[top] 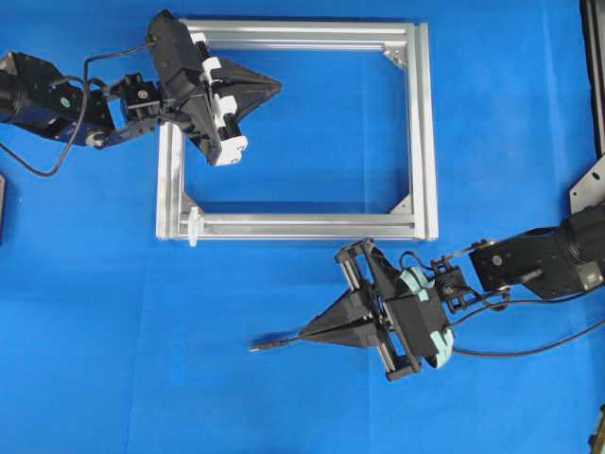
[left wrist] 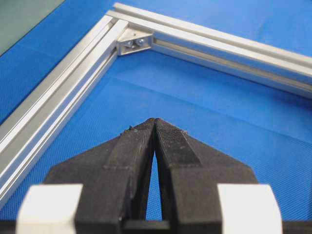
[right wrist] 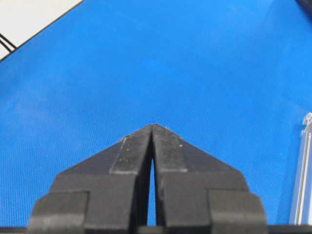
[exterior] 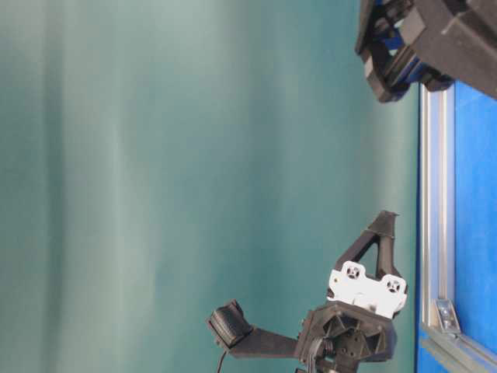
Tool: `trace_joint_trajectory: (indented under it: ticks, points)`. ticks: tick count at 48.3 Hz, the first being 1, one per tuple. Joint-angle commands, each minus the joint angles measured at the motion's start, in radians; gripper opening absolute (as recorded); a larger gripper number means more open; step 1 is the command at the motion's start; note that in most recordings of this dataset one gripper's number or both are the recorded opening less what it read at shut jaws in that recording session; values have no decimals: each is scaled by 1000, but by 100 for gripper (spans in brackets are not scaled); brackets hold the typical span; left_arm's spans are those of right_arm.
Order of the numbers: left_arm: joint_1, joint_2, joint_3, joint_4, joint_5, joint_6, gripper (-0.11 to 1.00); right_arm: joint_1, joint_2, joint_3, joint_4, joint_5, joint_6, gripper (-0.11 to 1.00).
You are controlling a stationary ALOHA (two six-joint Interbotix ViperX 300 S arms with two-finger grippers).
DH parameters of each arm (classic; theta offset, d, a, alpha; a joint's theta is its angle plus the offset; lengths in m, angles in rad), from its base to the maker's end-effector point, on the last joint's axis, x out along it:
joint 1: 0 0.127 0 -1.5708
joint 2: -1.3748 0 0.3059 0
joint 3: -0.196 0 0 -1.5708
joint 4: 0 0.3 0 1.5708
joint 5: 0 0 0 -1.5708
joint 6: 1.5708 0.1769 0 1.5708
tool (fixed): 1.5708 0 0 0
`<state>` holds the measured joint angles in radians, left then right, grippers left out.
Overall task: Insert the wire through the string loop located on the left side.
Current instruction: 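Open the right gripper above the black USB cable plug end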
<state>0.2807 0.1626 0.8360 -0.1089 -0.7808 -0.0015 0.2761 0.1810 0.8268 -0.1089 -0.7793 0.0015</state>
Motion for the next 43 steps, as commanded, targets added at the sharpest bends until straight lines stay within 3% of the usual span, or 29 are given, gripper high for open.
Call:
trace_joint_trajectory:
  ticks: [1, 14, 30, 36, 43]
  points:
    - [-12, -51, -21, 17, 61, -8, 0, 5, -48, -9, 6, -2, 11, 1]
    - [-14, -54, -29, 20, 97, -8, 0, 5, -58, -31, 14, 84, 44, -1]
    - [-14, -57, -23, 21, 97, -6, 0, 6, -58, -31, 15, 94, 78, 1]
    - [-14, -57, -21, 21, 97, -6, 0, 6, -58, -31, 18, 95, 80, 22]
    - [-14, -58, -20, 20, 97, -6, 0, 6, -58, -31, 28, 106, 80, 67]
